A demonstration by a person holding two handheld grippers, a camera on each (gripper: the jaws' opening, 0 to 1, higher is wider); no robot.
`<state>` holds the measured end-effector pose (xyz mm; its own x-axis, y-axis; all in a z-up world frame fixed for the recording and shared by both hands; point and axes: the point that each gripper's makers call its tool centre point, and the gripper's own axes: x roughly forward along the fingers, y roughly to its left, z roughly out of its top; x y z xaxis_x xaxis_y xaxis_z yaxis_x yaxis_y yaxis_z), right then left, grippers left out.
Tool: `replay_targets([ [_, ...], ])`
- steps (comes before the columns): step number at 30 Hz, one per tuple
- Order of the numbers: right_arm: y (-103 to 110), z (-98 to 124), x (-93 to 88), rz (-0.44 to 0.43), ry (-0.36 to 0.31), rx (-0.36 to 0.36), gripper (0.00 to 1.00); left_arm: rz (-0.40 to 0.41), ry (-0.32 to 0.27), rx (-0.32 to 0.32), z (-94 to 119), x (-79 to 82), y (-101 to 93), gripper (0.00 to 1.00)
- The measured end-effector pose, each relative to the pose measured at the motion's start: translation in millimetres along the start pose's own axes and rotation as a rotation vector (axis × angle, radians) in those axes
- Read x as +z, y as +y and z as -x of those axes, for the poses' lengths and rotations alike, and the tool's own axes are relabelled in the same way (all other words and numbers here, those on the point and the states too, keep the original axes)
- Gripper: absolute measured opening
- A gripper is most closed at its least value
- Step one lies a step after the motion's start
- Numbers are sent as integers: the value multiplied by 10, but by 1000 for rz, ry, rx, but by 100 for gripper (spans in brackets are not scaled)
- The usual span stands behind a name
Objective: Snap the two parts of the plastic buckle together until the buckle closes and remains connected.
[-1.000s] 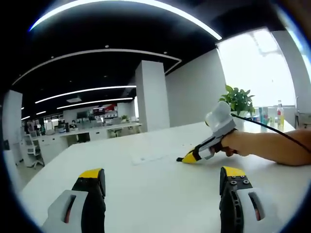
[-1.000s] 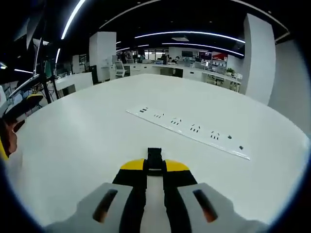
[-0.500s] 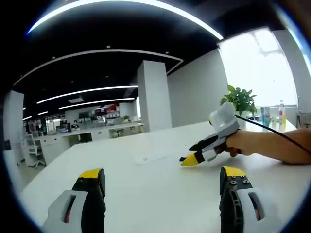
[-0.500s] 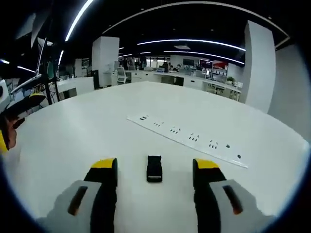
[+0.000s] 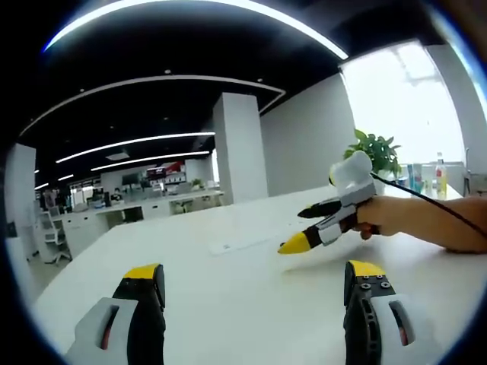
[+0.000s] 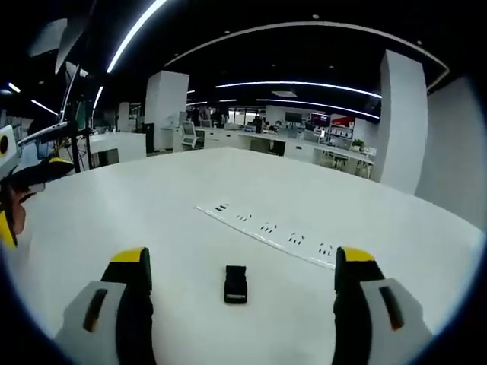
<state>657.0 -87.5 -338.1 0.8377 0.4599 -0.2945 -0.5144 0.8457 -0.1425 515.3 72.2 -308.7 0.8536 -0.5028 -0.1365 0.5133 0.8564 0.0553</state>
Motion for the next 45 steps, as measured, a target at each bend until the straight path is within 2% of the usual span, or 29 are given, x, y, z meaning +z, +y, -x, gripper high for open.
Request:
replay_targets([
  [3,-45,29,64,-3,-23,-21,100,-21,5,3,-8,-11,-14,100],
  [6,-175,97,152,21,-57,-71,96,-14,7,4,-5,-24,8,100],
  [9,-188,208,147,12,-67,-86,95,18,12,-6,-5,-47,25,100],
  [11,-223,258,75,-48,-44,-94,90,19,14,-4,-4,-52,53,100],
  [17,-335,375,12,-83,-53,-130,86,14,22,2,-2,-57,115,100],
  [21,-283,456,-24,-79,-54,-156,82,23,23,6,-6,-52,174,100],
  [27,-228,563,-64,-90,-46,-155,82,39,30,37,1,-91,257,100],
  [31,-302,598,-120,-97,-39,-162,81,40,41,44,2,-141,288,100],
  [35,-242,767,-100,-107,-61,-174,80,43,50,45,-3,-167,310,100],
  [39,-231,841,-49,-108,-76,-170,80,49,42,45,-6,-145,323,100],
  [41,-146,964,-83,-97,-76,-168,81,45,38,45,-10,-139,332,100],
  [45,-132,1090,-104,-114,-85,-178,81,42,39,48,6,-136,323,100],
])
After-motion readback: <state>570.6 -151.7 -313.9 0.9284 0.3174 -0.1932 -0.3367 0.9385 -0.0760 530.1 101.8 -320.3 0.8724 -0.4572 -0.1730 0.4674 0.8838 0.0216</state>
